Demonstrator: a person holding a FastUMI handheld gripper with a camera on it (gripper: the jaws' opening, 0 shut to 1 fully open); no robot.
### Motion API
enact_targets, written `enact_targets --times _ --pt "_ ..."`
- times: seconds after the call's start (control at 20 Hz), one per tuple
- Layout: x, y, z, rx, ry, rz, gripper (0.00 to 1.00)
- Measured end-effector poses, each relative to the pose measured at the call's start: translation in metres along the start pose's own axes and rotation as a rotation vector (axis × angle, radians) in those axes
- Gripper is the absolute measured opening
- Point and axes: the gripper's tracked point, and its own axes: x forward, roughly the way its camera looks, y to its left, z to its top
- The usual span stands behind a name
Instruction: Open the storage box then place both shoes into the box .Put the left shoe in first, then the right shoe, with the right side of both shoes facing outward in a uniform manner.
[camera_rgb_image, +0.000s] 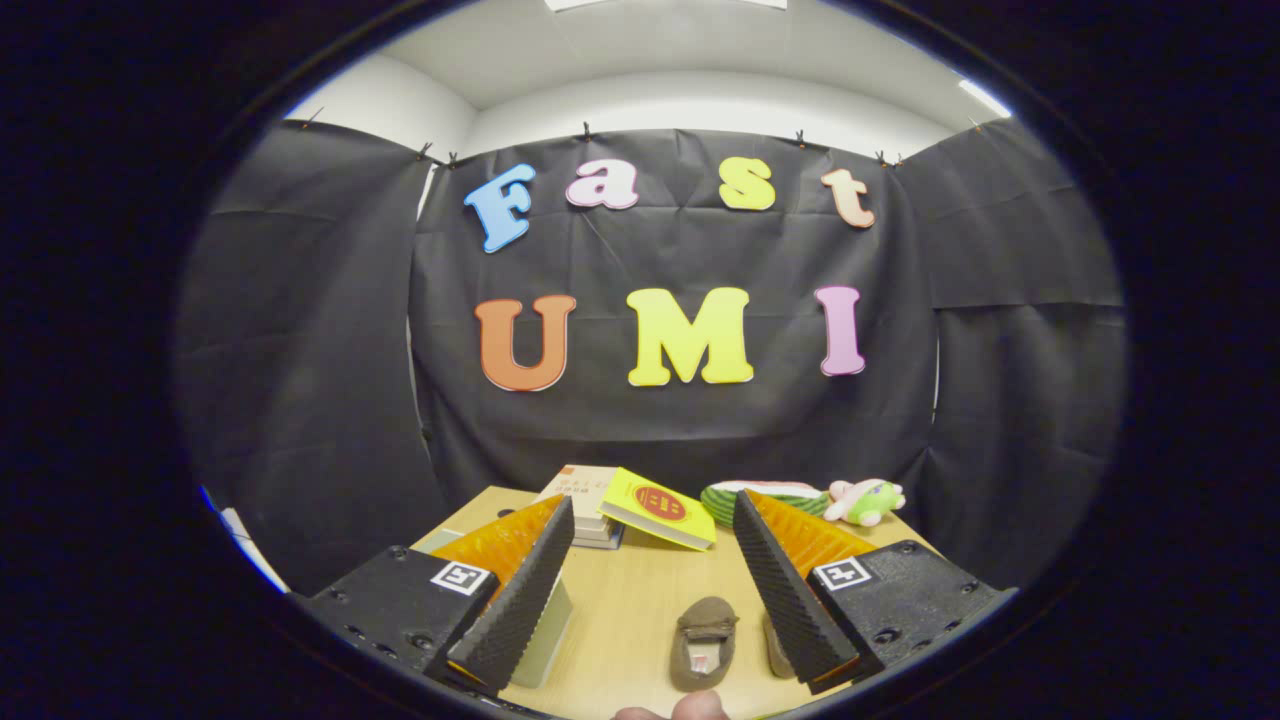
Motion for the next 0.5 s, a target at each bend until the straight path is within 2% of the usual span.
enact_targets --times 0.3,0.5 --pt "0.009 0.021 -0.034 0.061 0.122 0.081 1.00" --pt "0.020 0.045 -0.069 0.120 0.249 0.192 1.00"
